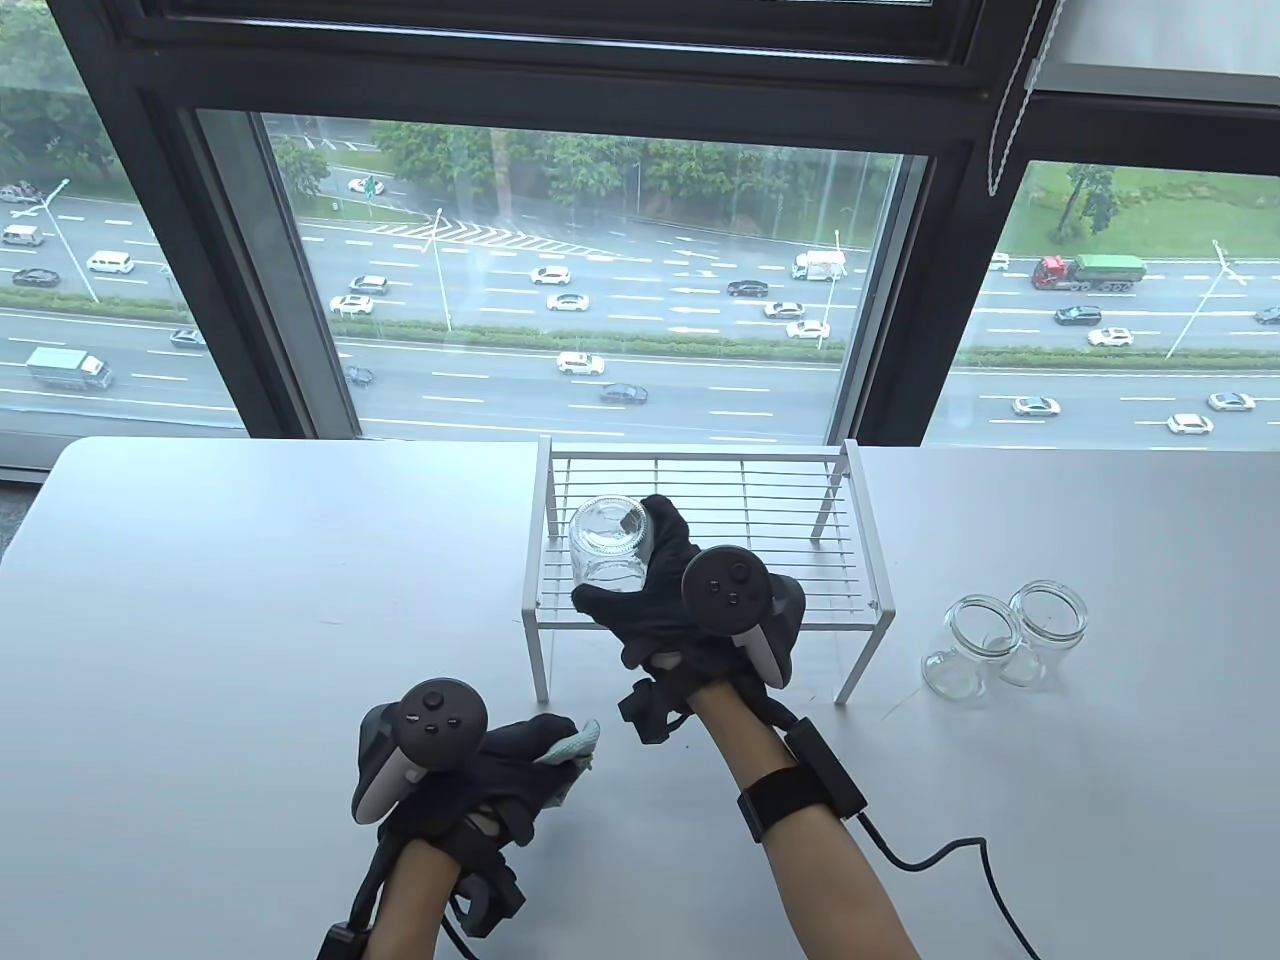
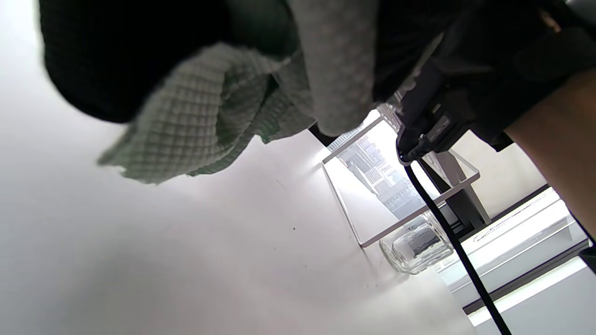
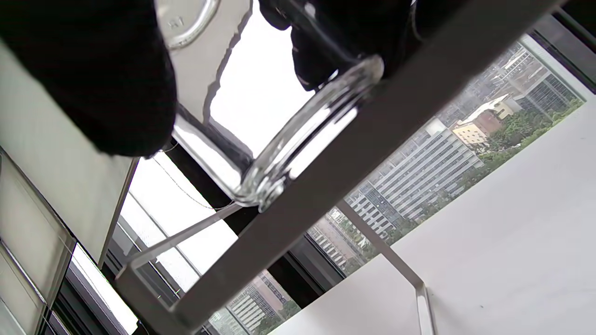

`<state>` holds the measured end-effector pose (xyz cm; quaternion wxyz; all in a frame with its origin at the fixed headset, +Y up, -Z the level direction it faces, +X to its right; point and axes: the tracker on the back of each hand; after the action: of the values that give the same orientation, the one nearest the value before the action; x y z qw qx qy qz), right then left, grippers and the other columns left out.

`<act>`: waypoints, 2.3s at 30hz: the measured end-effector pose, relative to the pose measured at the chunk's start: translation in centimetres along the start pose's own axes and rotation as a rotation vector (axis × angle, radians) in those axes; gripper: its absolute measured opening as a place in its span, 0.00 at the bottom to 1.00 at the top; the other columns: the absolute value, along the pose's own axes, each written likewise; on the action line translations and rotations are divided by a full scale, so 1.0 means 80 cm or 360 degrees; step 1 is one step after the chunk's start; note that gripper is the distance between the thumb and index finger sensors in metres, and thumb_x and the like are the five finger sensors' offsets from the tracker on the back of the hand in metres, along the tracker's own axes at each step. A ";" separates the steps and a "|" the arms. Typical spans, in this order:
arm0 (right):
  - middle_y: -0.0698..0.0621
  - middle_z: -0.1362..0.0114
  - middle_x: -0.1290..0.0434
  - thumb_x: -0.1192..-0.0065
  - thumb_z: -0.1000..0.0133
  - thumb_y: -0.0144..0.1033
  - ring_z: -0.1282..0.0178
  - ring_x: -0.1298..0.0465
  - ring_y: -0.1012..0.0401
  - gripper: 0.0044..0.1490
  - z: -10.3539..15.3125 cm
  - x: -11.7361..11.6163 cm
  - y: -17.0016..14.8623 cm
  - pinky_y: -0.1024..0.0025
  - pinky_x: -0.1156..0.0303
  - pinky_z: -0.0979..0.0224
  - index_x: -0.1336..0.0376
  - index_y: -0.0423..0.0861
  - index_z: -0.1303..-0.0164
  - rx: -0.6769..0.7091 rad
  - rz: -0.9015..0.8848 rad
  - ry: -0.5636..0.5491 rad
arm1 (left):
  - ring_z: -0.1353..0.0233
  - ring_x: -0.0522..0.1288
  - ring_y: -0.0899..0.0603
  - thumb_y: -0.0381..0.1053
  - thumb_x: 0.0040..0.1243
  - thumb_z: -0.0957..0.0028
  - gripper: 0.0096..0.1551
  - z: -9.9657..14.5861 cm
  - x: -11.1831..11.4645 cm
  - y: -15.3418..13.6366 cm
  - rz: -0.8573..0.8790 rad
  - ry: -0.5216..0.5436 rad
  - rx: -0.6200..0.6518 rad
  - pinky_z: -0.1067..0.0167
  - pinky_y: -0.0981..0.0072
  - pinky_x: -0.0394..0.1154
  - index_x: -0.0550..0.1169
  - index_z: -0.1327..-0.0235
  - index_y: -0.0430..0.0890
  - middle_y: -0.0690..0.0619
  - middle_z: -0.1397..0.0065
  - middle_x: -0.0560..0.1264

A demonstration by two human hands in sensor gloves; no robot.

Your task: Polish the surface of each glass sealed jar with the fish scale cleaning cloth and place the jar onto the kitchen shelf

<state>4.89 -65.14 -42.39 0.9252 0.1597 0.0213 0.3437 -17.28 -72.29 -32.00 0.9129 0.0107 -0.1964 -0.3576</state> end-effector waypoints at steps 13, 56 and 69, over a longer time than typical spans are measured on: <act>0.32 0.17 0.46 0.24 0.60 0.64 0.23 0.35 0.33 0.75 0.017 0.028 0.001 0.30 0.46 0.25 0.62 0.39 0.19 0.0145 0.0238 0.0038 | 0.44 0.84 0.27 0.53 0.66 0.47 0.31 0.001 0.001 -0.002 0.0011 -0.0009 -0.0004 0.53 0.46 0.84 0.76 0.31 0.43 0.31 0.33 0.79; 0.38 0.31 0.24 0.31 0.52 0.56 0.40 0.19 0.45 0.37 0.105 0.200 -0.229 0.47 0.25 0.36 0.36 0.57 0.32 -0.1077 0.1490 -0.0080 | 0.43 0.84 0.27 0.53 0.65 0.46 0.32 0.003 0.006 0.016 -0.0133 0.0017 0.0035 0.52 0.45 0.83 0.75 0.30 0.43 0.30 0.32 0.78; 0.41 0.43 0.17 0.29 0.56 0.56 0.51 0.14 0.52 0.31 0.145 0.217 -0.224 0.54 0.20 0.45 0.31 0.59 0.43 -0.0873 0.1464 -0.0224 | 0.43 0.84 0.27 0.54 0.65 0.46 0.32 0.005 0.014 0.038 -0.0194 0.0006 0.0130 0.52 0.45 0.83 0.75 0.30 0.44 0.30 0.31 0.78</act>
<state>31.10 -70.01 -35.76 0.6862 -0.0722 -0.2033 0.6947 -14.73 -70.76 -30.73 0.8886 0.0604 -0.2082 -0.4041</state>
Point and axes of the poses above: the tracker on the back of each hand, its own y axis roughly to the thumb side, its own z axis roughly from the fingertips to the wrist, x = y × z
